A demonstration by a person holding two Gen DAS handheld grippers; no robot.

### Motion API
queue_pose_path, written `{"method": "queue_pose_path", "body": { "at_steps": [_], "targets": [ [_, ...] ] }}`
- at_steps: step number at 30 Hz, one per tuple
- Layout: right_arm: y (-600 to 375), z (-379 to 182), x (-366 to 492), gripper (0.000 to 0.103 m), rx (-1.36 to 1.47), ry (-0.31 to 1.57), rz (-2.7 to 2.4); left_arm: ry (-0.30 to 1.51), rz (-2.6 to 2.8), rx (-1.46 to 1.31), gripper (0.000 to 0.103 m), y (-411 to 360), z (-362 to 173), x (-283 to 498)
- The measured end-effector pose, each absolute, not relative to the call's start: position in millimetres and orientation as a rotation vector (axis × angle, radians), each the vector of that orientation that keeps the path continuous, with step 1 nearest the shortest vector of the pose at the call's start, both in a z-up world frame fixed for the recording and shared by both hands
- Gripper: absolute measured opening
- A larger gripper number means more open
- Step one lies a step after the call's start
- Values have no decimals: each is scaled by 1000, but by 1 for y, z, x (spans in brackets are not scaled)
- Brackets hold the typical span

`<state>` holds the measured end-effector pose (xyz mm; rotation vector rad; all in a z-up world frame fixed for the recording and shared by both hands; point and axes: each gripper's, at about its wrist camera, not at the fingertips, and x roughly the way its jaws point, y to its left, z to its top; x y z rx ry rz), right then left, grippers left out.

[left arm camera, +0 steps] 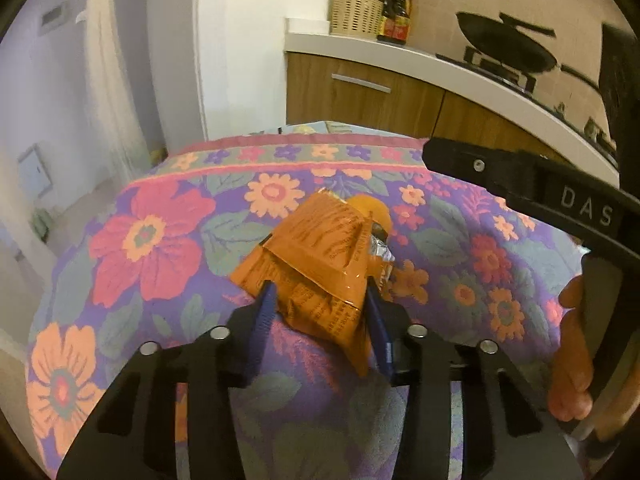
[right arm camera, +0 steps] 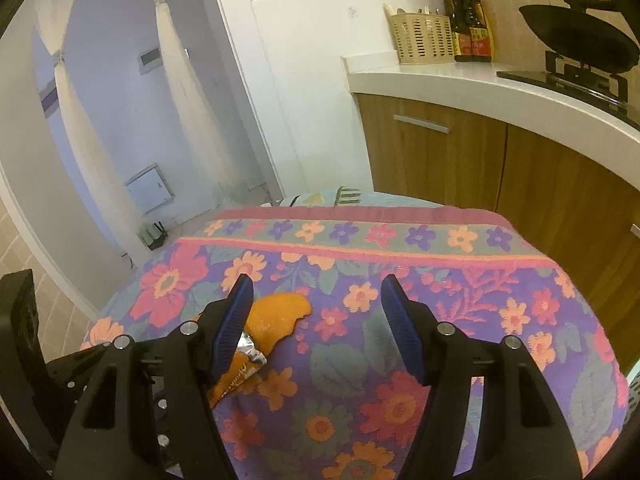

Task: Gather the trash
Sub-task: 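Grasp the orange snack wrapper with the left gripper while the right grasps a peel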

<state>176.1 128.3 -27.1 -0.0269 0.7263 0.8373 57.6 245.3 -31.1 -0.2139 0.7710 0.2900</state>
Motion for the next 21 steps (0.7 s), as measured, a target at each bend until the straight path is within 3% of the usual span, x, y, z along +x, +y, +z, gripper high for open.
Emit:
{"method": "queue_pose_path", "body": {
  "at_steps": [2, 4, 21],
  "targets": [
    [130, -28, 174, 62, -28, 726, 847, 760, 297, -240, 33, 249, -31, 54],
    [134, -29, 171, 62, -45, 729, 853, 743, 309, -265, 18, 253, -30, 50],
    [199, -53, 154, 62, -286, 813, 826, 689, 418, -387, 19, 284, -28, 32]
  ]
}}
